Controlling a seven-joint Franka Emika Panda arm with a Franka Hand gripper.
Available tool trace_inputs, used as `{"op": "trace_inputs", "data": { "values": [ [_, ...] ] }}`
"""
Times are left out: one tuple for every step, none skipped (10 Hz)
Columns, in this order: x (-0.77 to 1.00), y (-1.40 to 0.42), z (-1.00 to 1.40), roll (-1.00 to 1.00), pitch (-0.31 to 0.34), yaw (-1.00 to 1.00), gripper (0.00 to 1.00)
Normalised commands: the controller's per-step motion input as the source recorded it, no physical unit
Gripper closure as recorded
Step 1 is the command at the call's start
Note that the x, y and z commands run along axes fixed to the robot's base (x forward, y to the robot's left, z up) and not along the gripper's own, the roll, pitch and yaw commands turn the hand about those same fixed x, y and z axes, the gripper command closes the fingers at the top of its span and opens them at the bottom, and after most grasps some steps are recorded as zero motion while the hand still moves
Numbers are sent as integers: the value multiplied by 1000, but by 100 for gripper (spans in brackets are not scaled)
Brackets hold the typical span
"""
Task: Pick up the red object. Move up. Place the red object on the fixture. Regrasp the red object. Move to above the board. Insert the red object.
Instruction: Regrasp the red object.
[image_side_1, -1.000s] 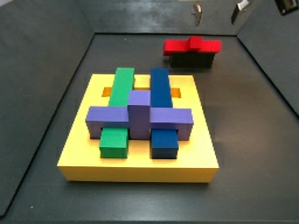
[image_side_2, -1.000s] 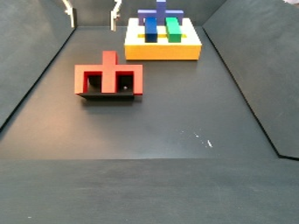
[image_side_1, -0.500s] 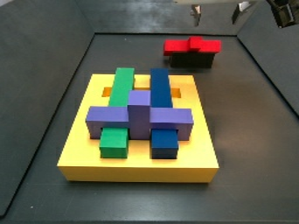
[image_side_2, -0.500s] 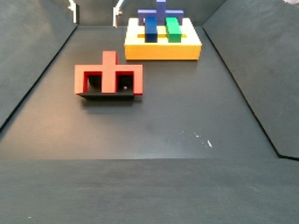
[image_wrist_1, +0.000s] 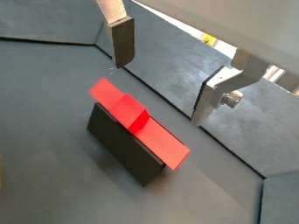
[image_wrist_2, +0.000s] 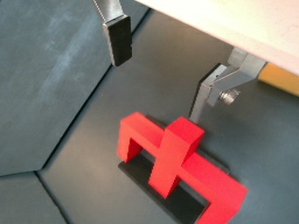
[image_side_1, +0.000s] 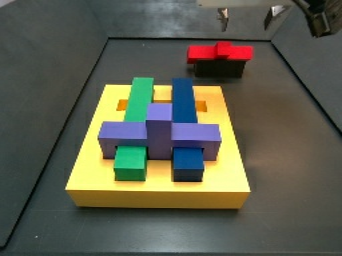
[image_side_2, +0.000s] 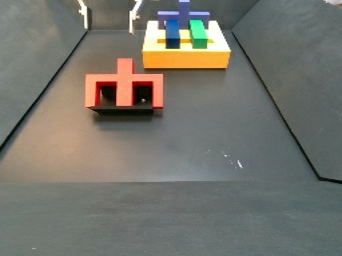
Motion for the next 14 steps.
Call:
{"op": "trace_inputs", "data": {
  "values": [
    [123, 0, -223, 680, 266, 57, 0],
    [97, -26, -297, 777, 254, 74, 0],
    [49, 0, -280, 743, 229, 80, 0],
    [0, 0, -274, 689, 189, 194, 0],
    [0, 83, -243, 400, 214, 306, 0],
    [40, 57, -194, 231, 194, 377, 0],
    [0, 17, -143, 229, 151, 460, 0],
    [131, 91, -129, 286, 360, 497, 0],
    [129, 89, -169, 229, 354, 417, 0],
    [29, 134, -129, 257, 363, 286, 0],
    [0, 149, -109, 277, 374, 183, 0],
    [0, 97, -74, 229, 340, 166, 0],
    [43, 31, -6, 29, 234, 131, 0],
    [0, 0, -17, 0, 0, 0, 0]
  ]
}}
